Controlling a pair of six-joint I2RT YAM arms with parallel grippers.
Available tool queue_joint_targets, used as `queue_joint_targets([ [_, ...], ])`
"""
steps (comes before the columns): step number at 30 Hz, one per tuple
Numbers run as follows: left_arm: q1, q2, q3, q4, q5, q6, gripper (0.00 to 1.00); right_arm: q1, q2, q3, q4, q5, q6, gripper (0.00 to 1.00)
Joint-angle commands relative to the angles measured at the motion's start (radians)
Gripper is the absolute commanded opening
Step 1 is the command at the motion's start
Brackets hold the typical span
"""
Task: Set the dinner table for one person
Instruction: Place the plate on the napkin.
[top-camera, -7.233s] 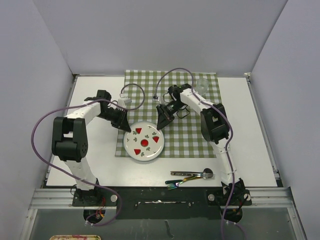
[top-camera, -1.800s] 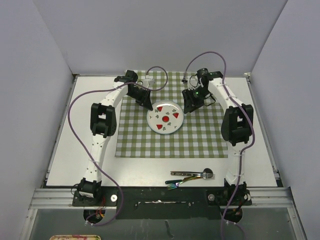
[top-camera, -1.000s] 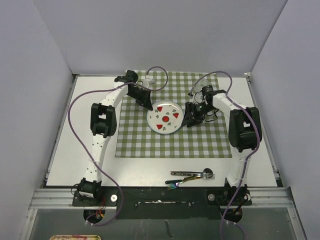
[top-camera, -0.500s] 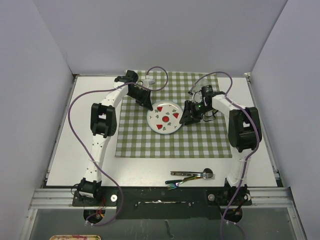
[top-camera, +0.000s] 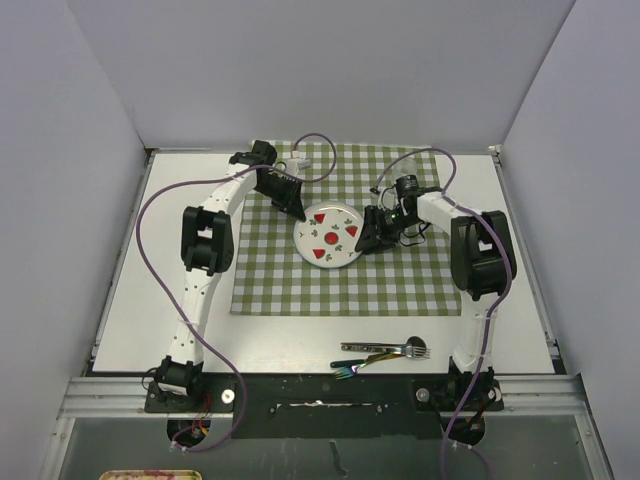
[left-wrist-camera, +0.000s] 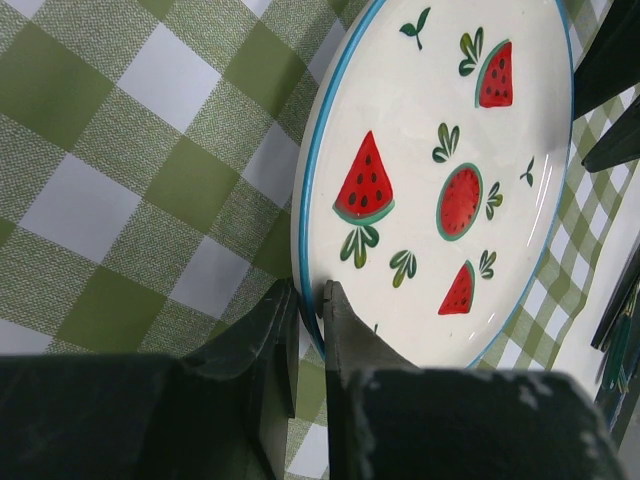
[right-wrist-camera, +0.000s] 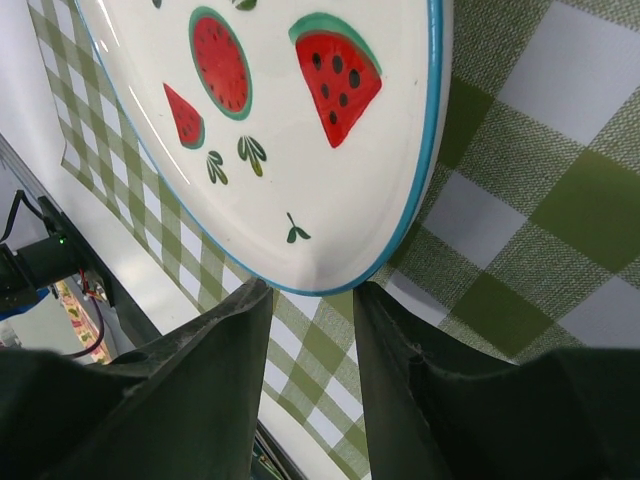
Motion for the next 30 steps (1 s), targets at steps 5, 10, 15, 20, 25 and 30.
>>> queue_joint_targets([
  [5, -0.012, -0.043, 0.027, 0.000, -0.024, 0.074, 0.00, 0.008, -0.014, 0.009, 0.004, 0.003, -0.005, 0.40],
  [10, -0.014, -0.041, 0.029, -0.005, -0.024, 0.077, 0.00, 0.009, 0.012, 0.017, 0.012, -0.010, 0.001, 0.40],
  [15, -0.014, -0.041, 0.028, -0.012, -0.025, 0.082, 0.00, 0.016, 0.033, 0.016, 0.024, -0.022, 0.006, 0.39],
  [20, -0.015, -0.037, 0.033, -0.010, -0.020, 0.075, 0.00, 0.017, 0.051, 0.015, 0.035, -0.025, 0.011, 0.38],
  [25, -0.017, -0.035, 0.037, -0.011, -0.020, 0.077, 0.00, 0.018, 0.063, 0.023, 0.044, -0.033, 0.020, 0.36],
  [30, -0.017, -0.033, 0.037, -0.016, -0.023, 0.083, 0.00, 0.017, 0.071, 0.036, 0.045, -0.044, 0.026, 0.30],
])
